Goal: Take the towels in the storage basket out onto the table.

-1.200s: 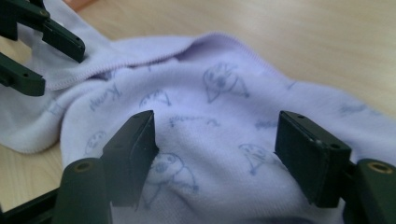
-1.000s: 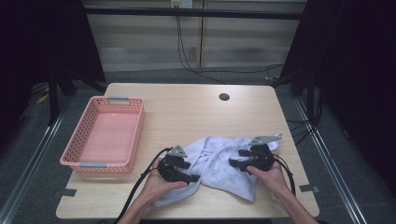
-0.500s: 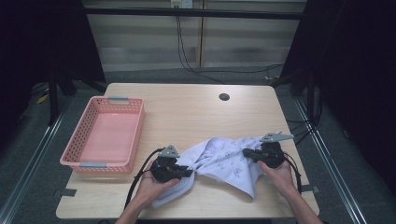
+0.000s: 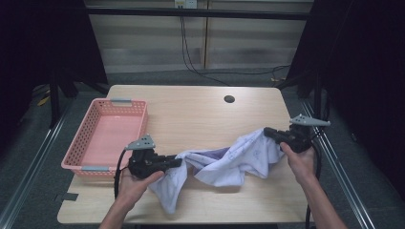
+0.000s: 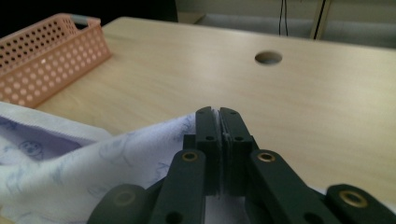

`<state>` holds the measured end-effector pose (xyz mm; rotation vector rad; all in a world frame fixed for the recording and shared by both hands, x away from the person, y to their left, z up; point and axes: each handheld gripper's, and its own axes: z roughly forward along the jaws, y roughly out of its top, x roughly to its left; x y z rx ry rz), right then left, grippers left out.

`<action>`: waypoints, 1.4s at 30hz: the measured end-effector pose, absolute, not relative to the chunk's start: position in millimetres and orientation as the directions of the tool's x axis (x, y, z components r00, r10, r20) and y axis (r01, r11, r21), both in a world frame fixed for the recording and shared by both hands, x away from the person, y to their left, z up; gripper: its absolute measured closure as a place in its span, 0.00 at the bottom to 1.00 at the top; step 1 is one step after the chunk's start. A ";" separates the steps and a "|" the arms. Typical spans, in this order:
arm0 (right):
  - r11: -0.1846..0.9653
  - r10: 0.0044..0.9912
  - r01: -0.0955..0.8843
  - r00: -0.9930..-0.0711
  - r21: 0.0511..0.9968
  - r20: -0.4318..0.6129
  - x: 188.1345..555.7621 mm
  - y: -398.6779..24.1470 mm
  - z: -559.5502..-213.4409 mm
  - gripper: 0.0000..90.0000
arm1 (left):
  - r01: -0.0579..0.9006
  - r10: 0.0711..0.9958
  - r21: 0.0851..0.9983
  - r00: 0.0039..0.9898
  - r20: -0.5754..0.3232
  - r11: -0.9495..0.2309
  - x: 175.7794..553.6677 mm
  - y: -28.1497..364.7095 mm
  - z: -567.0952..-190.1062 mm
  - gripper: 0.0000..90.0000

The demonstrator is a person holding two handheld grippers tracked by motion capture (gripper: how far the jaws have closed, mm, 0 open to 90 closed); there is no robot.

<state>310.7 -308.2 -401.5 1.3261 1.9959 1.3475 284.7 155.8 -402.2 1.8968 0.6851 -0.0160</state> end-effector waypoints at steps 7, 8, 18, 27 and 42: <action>0.052 0.886 0.436 -0.435 0.898 0.160 338.2 -321.4 -352.9 0.97 | 0.450 0.496 0.874 0.810 -0.313 -0.182 275.5 188.1 -378.8 0.88; 0.062 0.895 0.433 -0.423 0.899 0.142 345.7 -324.7 -343.8 0.97 | 0.460 0.502 0.869 0.804 -0.320 -0.182 272.9 193.9 -381.4 0.88; 0.093 0.901 0.411 -0.421 0.907 0.099 391.8 -306.3 -303.5 0.97 | 0.462 0.493 0.872 0.803 -0.334 -0.161 254.4 199.3 -377.5 0.88; 0.144 0.887 0.392 -0.458 0.909 0.057 435.9 -268.4 -291.1 0.91 | 0.470 0.483 0.861 0.810 -0.333 -0.194 267.5 163.0 -376.4 0.86; 0.219 0.808 0.502 -0.575 0.836 0.133 373.4 -250.2 -389.2 0.57 | 0.549 0.535 0.779 0.775 -0.337 -0.304 272.3 159.7 -434.3 0.58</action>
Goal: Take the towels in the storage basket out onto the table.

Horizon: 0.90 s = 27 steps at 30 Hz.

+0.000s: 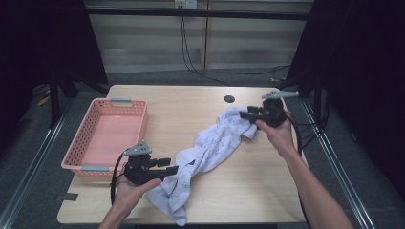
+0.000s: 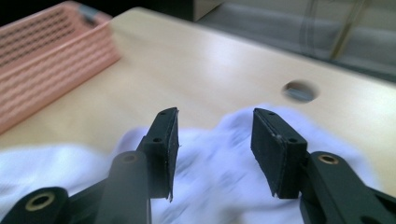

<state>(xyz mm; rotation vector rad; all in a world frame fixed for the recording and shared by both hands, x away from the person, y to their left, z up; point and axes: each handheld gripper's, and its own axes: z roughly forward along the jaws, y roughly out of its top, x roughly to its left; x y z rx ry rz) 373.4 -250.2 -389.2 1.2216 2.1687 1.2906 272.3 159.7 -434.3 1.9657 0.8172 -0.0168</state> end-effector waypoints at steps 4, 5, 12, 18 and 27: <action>0.254 0.756 0.503 -0.636 0.826 0.155 338.5 -233.3 -411.9 0.57 | 0.567 0.509 0.753 0.781 -0.362 -0.334 269.0 156.3 -452.8 0.50; 0.273 0.743 0.506 -0.651 0.818 0.156 331.0 -228.0 -417.4 0.57 | 0.570 0.513 0.743 0.781 -0.357 -0.351 269.1 153.9 -458.5 0.46; 0.329 0.643 0.516 -0.736 0.791 0.213 283.0 -191.5 -452.2 0.56 | 0.592 0.564 0.684 0.765 -0.311 -0.426 288.1 146.4 -489.1 0.86; 0.386 0.570 0.513 -0.786 0.767 0.239 263.4 -162.8 -466.5 0.55 | 0.635 0.560 0.660 0.740 -0.372 -0.401 296.3 142.1 -495.2 0.92; 0.442 0.478 0.466 -0.845 0.767 0.238 239.3 -137.3 -468.7 0.50 | 0.625 0.545 0.659 0.754 -0.367 -0.420 299.7 104.5 -497.4 0.92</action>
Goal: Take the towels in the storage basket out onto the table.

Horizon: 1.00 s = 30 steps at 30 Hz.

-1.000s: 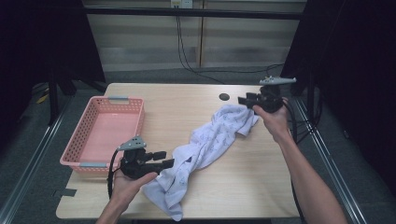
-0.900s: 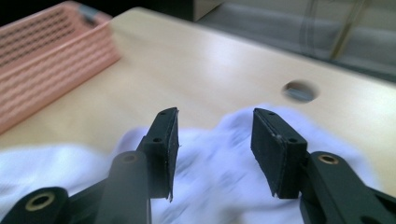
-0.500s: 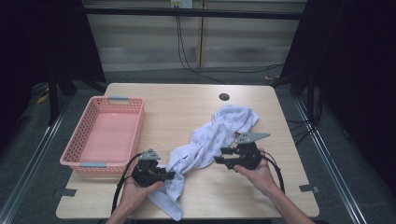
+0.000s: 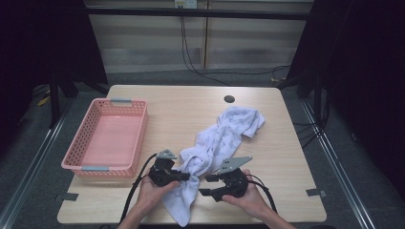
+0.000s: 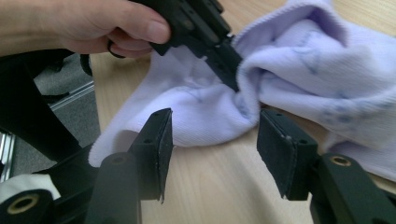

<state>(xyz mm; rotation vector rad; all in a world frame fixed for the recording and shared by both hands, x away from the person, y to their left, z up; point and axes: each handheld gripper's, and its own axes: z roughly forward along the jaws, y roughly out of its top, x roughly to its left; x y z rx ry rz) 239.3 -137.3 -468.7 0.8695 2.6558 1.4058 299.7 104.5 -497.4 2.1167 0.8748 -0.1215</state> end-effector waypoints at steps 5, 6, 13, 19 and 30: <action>0.439 0.475 0.493 -0.837 0.751 0.271 235.6 -139.8 -478.7 0.45 | 0.624 0.545 0.665 0.752 -0.370 -0.410 303.6 86.8 -498.5 0.92; 0.440 0.470 0.488 -0.840 0.754 0.271 235.2 -137.7 -480.1 0.44 | 0.631 0.546 0.665 0.747 -0.380 -0.400 304.3 84.2 -499.1 0.92; 0.492 0.465 0.483 -0.849 0.724 0.250 233.9 -117.3 -494.6 0.54 | 0.646 0.529 0.667 0.738 -0.419 -0.373 306.8 82.0 -499.3 0.90; 0.488 0.498 0.477 -0.840 0.730 0.216 241.3 -126.1 -492.1 1.00 | 0.630 0.516 0.693 0.748 -0.418 -0.352 304.5 94.3 -485.8 0.87; 0.431 0.483 0.483 -0.837 0.763 0.257 241.8 -140.7 -480.1 0.54 | 0.625 0.538 0.718 0.735 -0.412 -0.305 310.6 106.3 -471.7 0.79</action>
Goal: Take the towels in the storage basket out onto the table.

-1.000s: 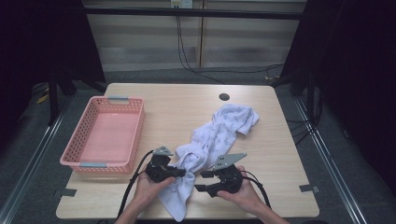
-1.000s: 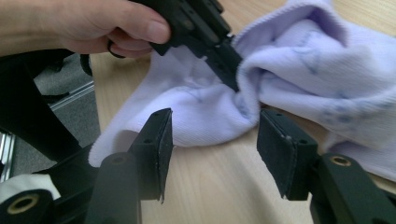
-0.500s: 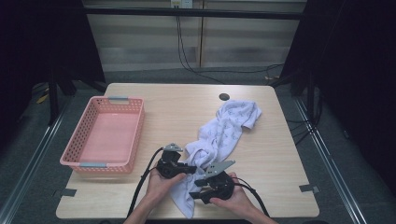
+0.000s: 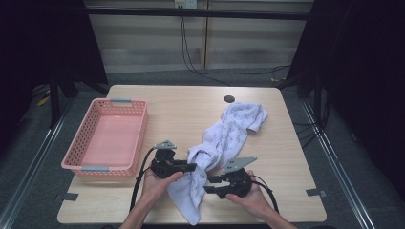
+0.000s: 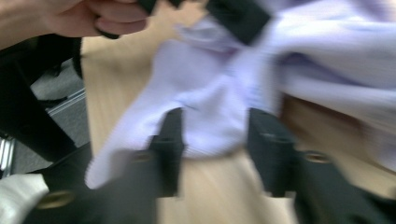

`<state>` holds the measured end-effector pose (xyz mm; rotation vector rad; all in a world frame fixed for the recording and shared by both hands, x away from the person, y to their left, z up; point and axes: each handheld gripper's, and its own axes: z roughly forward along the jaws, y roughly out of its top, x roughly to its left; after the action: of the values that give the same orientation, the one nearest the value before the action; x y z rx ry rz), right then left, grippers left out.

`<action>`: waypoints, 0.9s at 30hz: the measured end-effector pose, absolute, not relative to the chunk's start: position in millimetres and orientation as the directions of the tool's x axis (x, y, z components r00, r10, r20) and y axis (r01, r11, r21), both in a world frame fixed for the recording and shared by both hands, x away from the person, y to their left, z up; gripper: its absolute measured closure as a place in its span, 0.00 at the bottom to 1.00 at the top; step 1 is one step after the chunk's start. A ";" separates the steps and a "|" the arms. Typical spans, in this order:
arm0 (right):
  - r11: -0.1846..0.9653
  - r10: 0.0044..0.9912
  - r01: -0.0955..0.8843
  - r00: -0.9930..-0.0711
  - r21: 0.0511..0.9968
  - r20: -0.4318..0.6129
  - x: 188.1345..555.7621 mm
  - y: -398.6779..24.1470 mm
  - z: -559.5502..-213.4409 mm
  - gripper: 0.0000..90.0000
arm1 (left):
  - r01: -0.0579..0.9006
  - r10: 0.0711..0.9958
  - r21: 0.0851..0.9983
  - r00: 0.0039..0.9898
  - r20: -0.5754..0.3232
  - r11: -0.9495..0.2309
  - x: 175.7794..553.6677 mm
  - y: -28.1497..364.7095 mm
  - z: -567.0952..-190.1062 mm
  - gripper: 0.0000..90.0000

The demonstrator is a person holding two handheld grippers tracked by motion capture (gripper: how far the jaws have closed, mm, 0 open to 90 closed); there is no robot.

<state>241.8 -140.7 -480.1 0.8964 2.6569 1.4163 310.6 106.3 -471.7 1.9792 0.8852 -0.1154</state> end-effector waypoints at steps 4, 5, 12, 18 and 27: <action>0.458 0.455 0.483 -0.848 0.746 0.270 241.8 -116.8 -489.7 0.42 | 0.602 0.552 0.747 0.739 -0.387 -0.283 315.0 121.4 -461.3 0.87; 0.462 0.454 0.479 -0.851 0.746 0.265 241.9 -112.4 -491.5 0.41 | 0.597 0.548 0.749 0.745 -0.382 -0.290 315.4 124.7 -460.8 0.90; 0.562 0.458 0.402 -0.879 0.722 0.133 233.4 -101.2 -501.0 0.68 | 0.618 0.573 0.753 0.710 -0.409 -0.228 318.2 143.9 -457.8 0.92; 0.559 0.498 0.456 -0.852 0.693 0.160 240.7 -133.5 -494.7 0.96 | 0.630 0.585 0.738 0.701 -0.407 -0.241 311.6 151.0 -459.2 0.93; 0.417 0.725 0.589 -0.675 0.693 0.138 260.1 -259.2 -488.2 0.96 | 0.668 0.546 0.703 0.693 -0.470 -0.243 292.1 158.1 -463.7 0.92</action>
<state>260.1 -259.2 -488.2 1.1658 2.4851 1.1023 292.1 158.1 -463.7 1.9182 0.9436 -0.1556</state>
